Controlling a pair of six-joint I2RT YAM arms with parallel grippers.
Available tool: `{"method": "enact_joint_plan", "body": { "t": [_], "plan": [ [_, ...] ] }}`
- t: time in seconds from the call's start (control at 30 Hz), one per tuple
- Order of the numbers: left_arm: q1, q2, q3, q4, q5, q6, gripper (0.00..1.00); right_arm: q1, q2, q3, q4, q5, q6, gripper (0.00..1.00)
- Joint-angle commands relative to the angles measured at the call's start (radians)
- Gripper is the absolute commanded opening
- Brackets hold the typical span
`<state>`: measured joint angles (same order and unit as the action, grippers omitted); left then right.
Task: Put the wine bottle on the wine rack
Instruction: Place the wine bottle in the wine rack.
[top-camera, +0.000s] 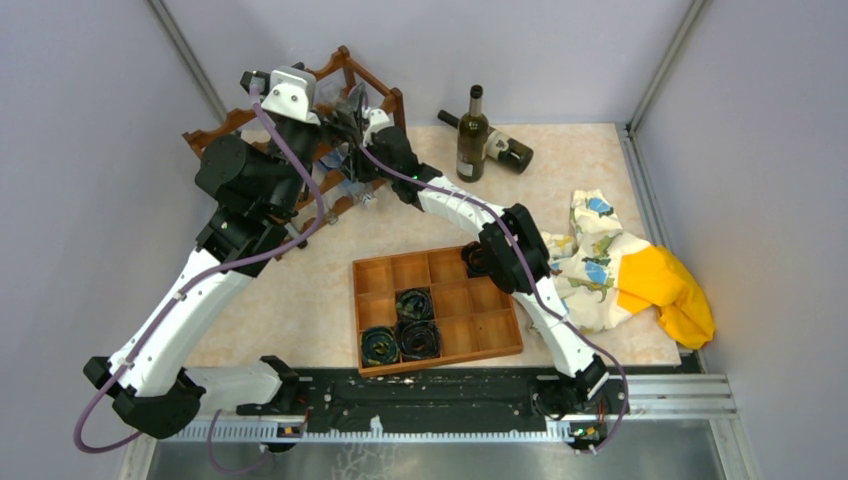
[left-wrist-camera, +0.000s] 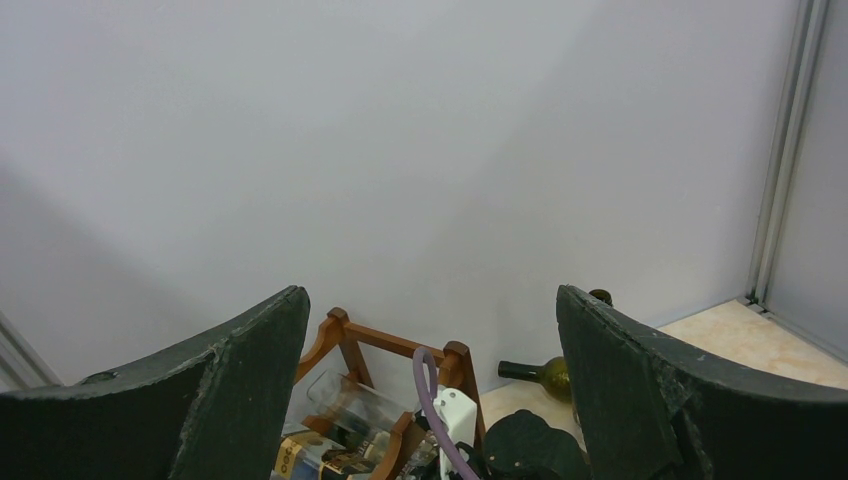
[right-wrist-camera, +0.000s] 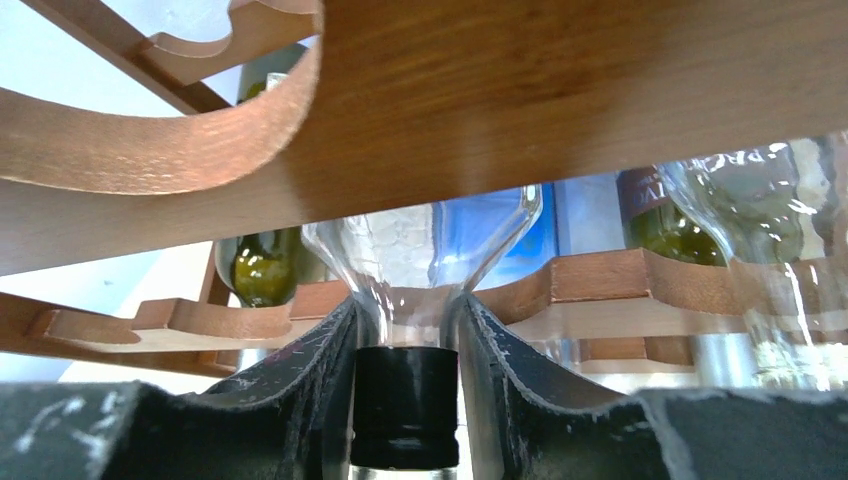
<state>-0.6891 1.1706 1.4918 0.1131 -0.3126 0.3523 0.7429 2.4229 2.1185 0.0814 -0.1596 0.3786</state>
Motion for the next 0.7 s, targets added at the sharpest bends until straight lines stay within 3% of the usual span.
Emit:
{"method": "enact_joint_plan", "body": {
  "t": [0.0,0.2,0.67],
  "plan": [
    [0.003,-0.014,-0.001,0.04,0.012,-0.001,0.99,0.007,-0.091,0.039,0.139,-0.023,0.004,0.38],
    [0.003,-0.015,-0.002,0.04,0.016,-0.001,0.99,0.009,-0.093,0.035,0.139,-0.023,0.005,0.38],
    [0.003,-0.017,-0.002,0.037,0.019,-0.003,0.99,0.005,-0.123,-0.014,0.172,-0.043,-0.078,0.55]
  ]
}}
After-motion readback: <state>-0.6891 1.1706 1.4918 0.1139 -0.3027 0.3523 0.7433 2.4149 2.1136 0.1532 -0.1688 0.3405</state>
